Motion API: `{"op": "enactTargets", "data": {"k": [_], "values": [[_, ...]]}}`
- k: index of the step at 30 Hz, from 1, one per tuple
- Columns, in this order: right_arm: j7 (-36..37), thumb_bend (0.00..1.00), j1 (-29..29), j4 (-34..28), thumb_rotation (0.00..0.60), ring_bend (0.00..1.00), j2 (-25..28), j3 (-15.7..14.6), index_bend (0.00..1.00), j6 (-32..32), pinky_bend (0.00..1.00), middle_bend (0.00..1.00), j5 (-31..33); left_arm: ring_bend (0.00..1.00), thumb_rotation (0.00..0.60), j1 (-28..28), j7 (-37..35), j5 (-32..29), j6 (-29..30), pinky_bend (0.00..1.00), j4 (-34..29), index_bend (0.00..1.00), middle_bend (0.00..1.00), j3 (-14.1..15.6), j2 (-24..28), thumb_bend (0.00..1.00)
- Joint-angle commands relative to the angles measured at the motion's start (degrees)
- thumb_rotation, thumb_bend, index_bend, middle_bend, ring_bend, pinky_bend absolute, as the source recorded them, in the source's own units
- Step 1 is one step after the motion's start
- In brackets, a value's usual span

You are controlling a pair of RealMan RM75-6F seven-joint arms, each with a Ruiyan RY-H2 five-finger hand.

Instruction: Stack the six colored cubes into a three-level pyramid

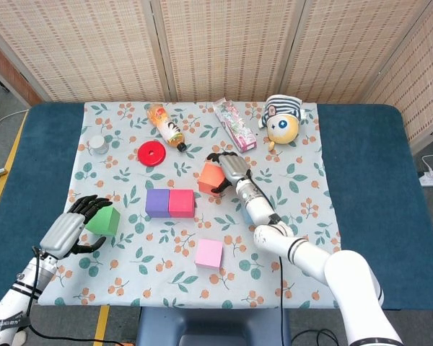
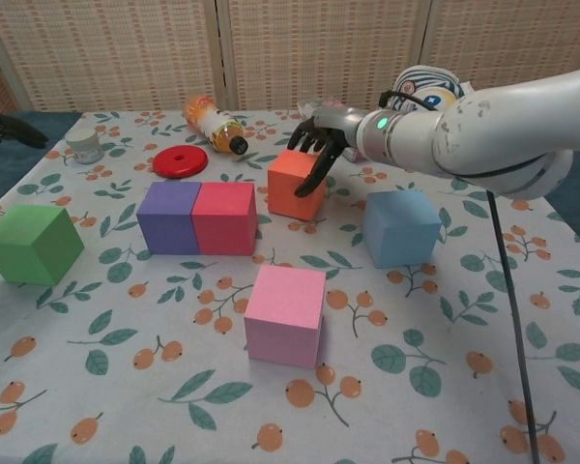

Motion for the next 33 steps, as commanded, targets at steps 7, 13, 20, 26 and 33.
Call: {"op": "enactTargets", "data": {"k": [7, 13, 20, 26, 33], "values": [[-0.04, 0.08, -1.15, -2.36, 0.600, 0.18, 1.94, 0.18, 0.38, 0.13, 0.13, 0.30, -0.60, 0.00, 0.600, 0.12, -0.39, -0.04, 0.03, 0.07, 0.17, 0.16, 0.12, 0.08, 0.12, 0.35], [1.75, 0.08, -4.00, -11.21, 0.600, 0.20, 8.85, 0.04, 0.38, 0.11, 0.13, 0.31, -4.13, 0.00, 0.600, 0.34, -0.15, -0.14, 0.36, 0.07, 0.25, 0.16, 0.12, 0.08, 0.18, 0.35], [3.22, 0.08, -7.90, -24.15, 0.600, 0.20, 19.04, -1.49, 0.38, 1.13, 0.13, 0.32, -11.04, 0.00, 0.600, 0.70, 1.91, -0.21, 1.26, 0.07, -0.49, 0.16, 0.12, -0.05, 0.30, 0.35], [3.90, 0.08, -9.55, -30.97, 0.600, 0.20, 23.12, -3.28, 0.37, 1.90, 0.13, 0.32, -15.40, 0.00, 0.600, 0.55, 6.16, -0.64, 1.38, 0.07, -0.34, 0.16, 0.12, -0.24, 0.31, 0.35], [3.78, 0.08, -9.80, -32.99, 0.600, 0.20, 22.47, -4.96, 0.36, 3.55, 0.13, 0.32, -16.88, 0.01, 0.600, 1.09, 14.87, -3.03, 3.70, 0.07, 0.46, 0.16, 0.12, -1.49, -1.17, 0.36]]}}
